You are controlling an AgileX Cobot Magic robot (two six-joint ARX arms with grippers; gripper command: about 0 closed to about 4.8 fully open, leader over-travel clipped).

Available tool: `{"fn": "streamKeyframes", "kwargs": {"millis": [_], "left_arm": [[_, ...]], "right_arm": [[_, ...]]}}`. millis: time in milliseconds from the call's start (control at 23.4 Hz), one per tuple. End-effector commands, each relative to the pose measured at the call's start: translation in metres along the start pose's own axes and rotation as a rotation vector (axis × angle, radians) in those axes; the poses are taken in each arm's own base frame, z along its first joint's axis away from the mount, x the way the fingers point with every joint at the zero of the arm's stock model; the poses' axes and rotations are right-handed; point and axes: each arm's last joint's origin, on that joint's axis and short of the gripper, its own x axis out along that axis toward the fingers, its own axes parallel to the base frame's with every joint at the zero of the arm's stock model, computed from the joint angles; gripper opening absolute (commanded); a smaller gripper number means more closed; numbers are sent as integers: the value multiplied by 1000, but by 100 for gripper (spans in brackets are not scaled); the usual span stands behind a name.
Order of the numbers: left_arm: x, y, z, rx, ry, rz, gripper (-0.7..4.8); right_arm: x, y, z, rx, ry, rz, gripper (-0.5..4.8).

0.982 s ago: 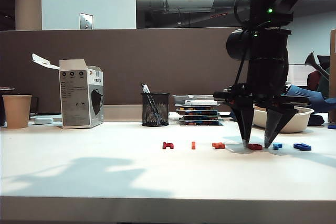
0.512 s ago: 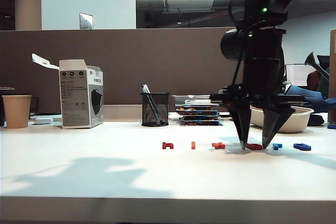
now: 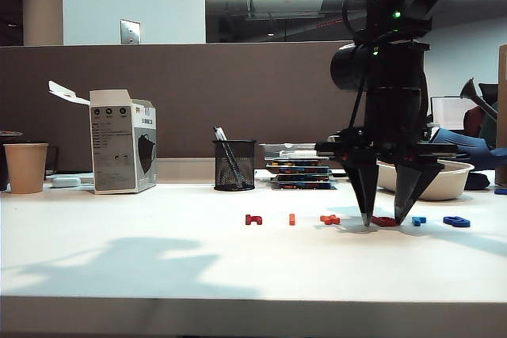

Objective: Select the appropriate letters from the row of letter magnets placed on the table to arrange into the word "big".

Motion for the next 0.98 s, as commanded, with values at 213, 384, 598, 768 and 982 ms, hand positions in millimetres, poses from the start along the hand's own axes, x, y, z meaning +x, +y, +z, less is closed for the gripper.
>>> {"fn": "streamKeyframes", "kwargs": {"millis": [213,384,598,768,982], "left_arm": [[-2,0,1,-4,-14,-9,-5],[-2,0,1,-4,-14,-9,-5],[-2,0,1,-4,-14,-9,-5],[-2,0,1,-4,-14,-9,-5],[-2,-1,1,-4,-14,-9,-5]], "right_arm": [[12,0,-3,-38,40,3,207],[12,0,-2,-38,36,3,196],[12,0,-2,-38,28,5,157],[12,0,-2,-38,29,5,143],[12,0,-2,-38,29,5,137]]}}
